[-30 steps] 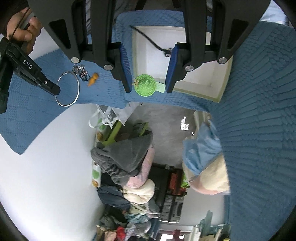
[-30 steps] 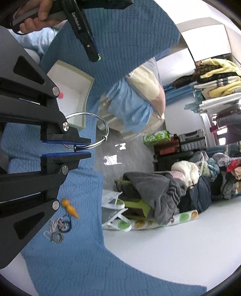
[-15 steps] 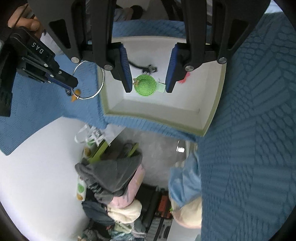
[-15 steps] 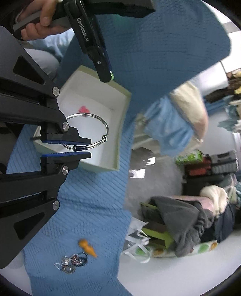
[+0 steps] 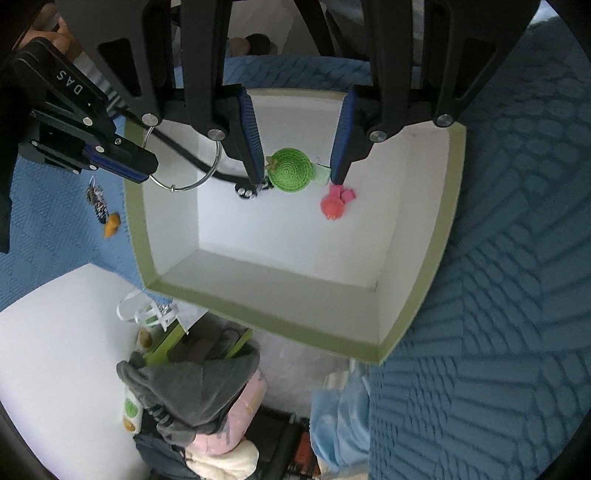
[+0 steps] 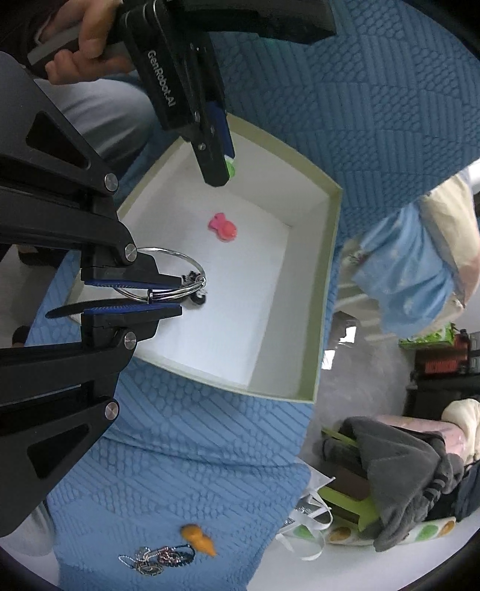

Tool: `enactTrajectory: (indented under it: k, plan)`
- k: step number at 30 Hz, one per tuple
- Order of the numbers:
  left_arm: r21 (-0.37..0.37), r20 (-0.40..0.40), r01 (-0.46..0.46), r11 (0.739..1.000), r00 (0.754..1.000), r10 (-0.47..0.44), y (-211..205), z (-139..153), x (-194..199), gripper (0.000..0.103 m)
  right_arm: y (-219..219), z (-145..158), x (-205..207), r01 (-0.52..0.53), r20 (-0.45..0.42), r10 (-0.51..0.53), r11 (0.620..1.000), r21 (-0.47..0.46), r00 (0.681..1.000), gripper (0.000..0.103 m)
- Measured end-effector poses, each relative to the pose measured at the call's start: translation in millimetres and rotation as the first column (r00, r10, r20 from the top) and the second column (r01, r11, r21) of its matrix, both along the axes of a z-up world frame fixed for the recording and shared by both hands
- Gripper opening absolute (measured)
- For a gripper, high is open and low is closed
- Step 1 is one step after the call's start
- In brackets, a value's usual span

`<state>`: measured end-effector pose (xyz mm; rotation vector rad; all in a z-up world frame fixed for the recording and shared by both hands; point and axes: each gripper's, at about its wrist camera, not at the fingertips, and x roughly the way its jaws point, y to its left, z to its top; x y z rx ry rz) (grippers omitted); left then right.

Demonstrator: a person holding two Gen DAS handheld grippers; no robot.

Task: Organize jewelry
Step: 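Open both tools to drop the green charm and silver ring into the box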

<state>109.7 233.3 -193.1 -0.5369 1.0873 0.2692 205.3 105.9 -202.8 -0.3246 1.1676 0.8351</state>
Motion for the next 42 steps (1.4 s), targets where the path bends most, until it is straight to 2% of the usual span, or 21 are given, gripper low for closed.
enactTrajectory:
  k: [4, 8, 10, 11, 12, 20, 28, 34, 42]
  plan:
    - [0.002, -0.016, 0.007, 1.0, 1.0, -0.007, -6, -1, 0, 0.038, 0, -4, -3, -0.009, -0.029, 0.009, 1.0, -0.005, 1.0, 0.006]
    - [-0.001, 0.008, 0.006, 1.0, 1.0, -0.006, -7, 9, -2, 0.039, -1, 1, -3, -0.016, -0.039, 0.016, 1.0, 0.014, 0.999, 0.006]
    - [0.001, 0.02, -0.003, 1.0, 1.0, 0.003, -7, 16, -4, 0.047, -3, 8, -4, -0.016, -0.029, 0.016, 1.0, 0.023, 0.999, 0.006]
    - [0.004, 0.03, -0.009, 1.0, 1.0, 0.009, -6, 20, -6, 0.056, -4, 12, -4, -0.015, -0.022, 0.016, 0.999, 0.028, 1.0, 0.006]
    - [0.009, 0.042, -0.017, 1.0, 0.999, 0.017, -6, 25, -7, 0.059, -6, 16, -4, -0.016, -0.015, 0.016, 0.999, 0.037, 1.0, 0.006]
    - [0.073, 0.154, -0.024, 0.997, 0.988, 0.013, -22, 82, -16, 0.059, -28, 76, -12, -0.013, 0.118, -0.003, 0.991, 0.135, 0.993, 0.006]
    - [0.141, 0.274, -0.02, 0.99, 0.962, -0.019, -48, 142, -26, 0.059, -61, 135, -22, -0.005, 0.24, -0.049, 0.975, 0.221, 0.97, 0.006]
    - [0.215, 0.329, -0.031, 0.976, 0.943, -0.043, -73, 178, -34, 0.059, -91, 162, -29, 0.013, 0.302, -0.098, 0.963, 0.27, 0.948, 0.006]
    - [0.234, 0.39, 0.002, 0.972, 0.916, -0.096, -108, 204, -38, 0.059, -135, 183, -38, 0.048, 0.353, -0.158, 0.953, 0.3, 0.922, 0.006]
